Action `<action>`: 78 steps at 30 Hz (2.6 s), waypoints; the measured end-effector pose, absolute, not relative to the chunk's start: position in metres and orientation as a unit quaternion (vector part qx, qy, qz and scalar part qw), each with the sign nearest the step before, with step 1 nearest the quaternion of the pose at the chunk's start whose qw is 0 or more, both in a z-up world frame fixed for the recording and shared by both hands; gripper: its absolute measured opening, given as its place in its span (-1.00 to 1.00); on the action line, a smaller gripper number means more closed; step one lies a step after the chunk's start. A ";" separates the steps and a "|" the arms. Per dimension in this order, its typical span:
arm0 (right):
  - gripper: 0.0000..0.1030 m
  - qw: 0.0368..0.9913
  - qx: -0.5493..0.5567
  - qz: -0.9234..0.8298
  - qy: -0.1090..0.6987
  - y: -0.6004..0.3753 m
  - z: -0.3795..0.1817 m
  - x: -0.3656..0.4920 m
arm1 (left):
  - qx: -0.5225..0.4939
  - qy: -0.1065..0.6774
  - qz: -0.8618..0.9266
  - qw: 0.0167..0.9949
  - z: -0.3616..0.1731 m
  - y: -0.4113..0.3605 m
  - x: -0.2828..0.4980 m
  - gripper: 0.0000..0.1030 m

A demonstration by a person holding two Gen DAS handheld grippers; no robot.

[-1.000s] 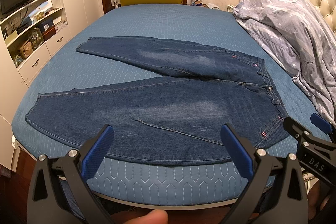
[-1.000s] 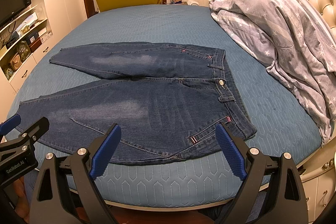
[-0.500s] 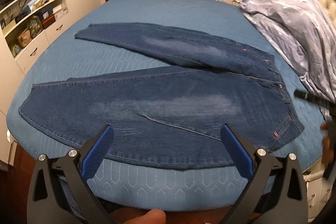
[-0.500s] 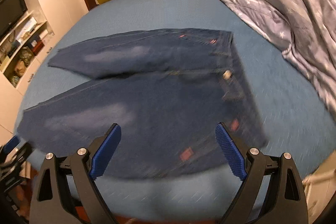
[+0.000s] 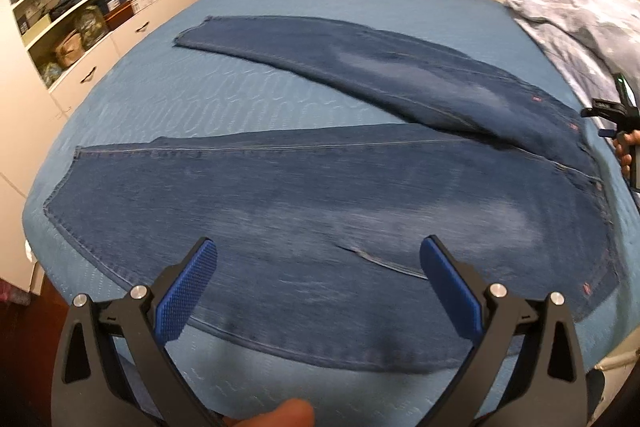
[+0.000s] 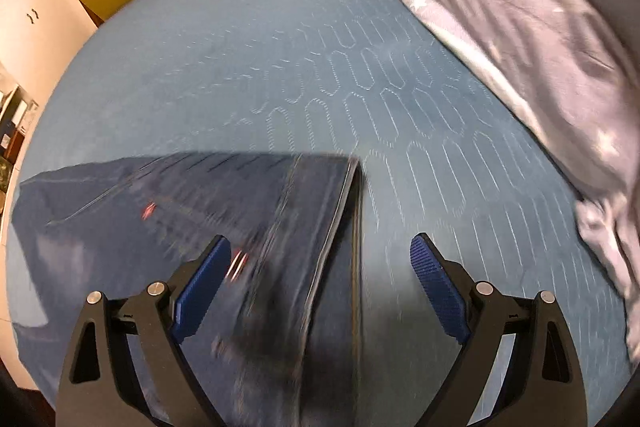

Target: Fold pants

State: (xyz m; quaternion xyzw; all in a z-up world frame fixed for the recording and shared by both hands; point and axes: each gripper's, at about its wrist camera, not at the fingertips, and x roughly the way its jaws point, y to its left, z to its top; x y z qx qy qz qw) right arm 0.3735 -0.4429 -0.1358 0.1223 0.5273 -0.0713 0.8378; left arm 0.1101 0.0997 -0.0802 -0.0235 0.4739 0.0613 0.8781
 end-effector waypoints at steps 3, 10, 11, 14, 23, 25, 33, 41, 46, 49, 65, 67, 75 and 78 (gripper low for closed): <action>0.71 0.837 0.102 -0.051 0.535 -0.440 -0.149 0.395 | -0.030 0.478 0.072 0.875 -0.084 0.114 0.122 0.97; -0.69 0.841 0.083 -0.005 0.534 -0.435 -0.162 0.412 | -0.050 0.470 0.048 0.880 -0.075 0.127 0.153 0.97; -0.70 0.840 0.085 0.009 0.536 -0.433 -0.160 0.409 | -0.060 0.471 0.039 0.879 -0.073 0.127 0.159 0.97; -0.73 0.861 0.059 0.016 0.505 -0.422 -0.135 0.391 | -0.120 0.469 0.001 0.875 -0.068 0.145 0.192 0.85; -0.74 0.916 0.052 0.111 0.381 -0.366 -0.015 0.241 | -0.394 0.434 -0.109 0.803 -0.076 0.232 0.327 0.46; -0.74 0.915 0.059 0.139 0.373 -0.351 -0.010 0.194 | -0.432 0.427 -0.113 0.786 -0.086 0.247 0.346 0.42; -0.74 0.895 0.060 0.144 0.418 -0.323 -0.050 0.104 | -0.539 0.425 -0.111 0.719 -0.161 0.291 0.359 0.20; -0.74 0.895 0.076 0.125 0.421 -0.331 -0.047 0.107 | -0.576 0.418 -0.042 0.701 -0.193 0.328 0.327 -0.04; -0.74 0.900 0.069 0.124 0.412 -0.334 -0.031 0.118 | -0.591 0.437 -0.042 0.677 -0.212 0.329 0.340 -0.29; -0.74 0.903 0.068 0.122 0.407 -0.335 -0.023 0.124 | -0.587 0.446 -0.041 0.674 -0.214 0.325 0.355 -0.40; -0.67 0.877 0.069 0.164 0.446 -0.392 -0.066 0.103 | -0.496 0.421 0.010 0.759 -0.127 0.321 0.131 -0.98; -0.03 0.864 0.100 0.143 0.472 -0.407 -0.091 0.098 | -0.507 0.435 0.018 0.744 -0.157 0.317 0.103 -0.98; 0.40 0.820 0.271 0.021 0.504 -0.436 -0.130 0.032 | -0.518 0.427 0.002 0.741 -0.179 0.321 0.094 -0.98; 0.40 0.811 0.353 0.007 0.467 -0.441 -0.126 0.016 | -0.513 0.428 -0.004 0.744 -0.181 0.324 0.093 -0.98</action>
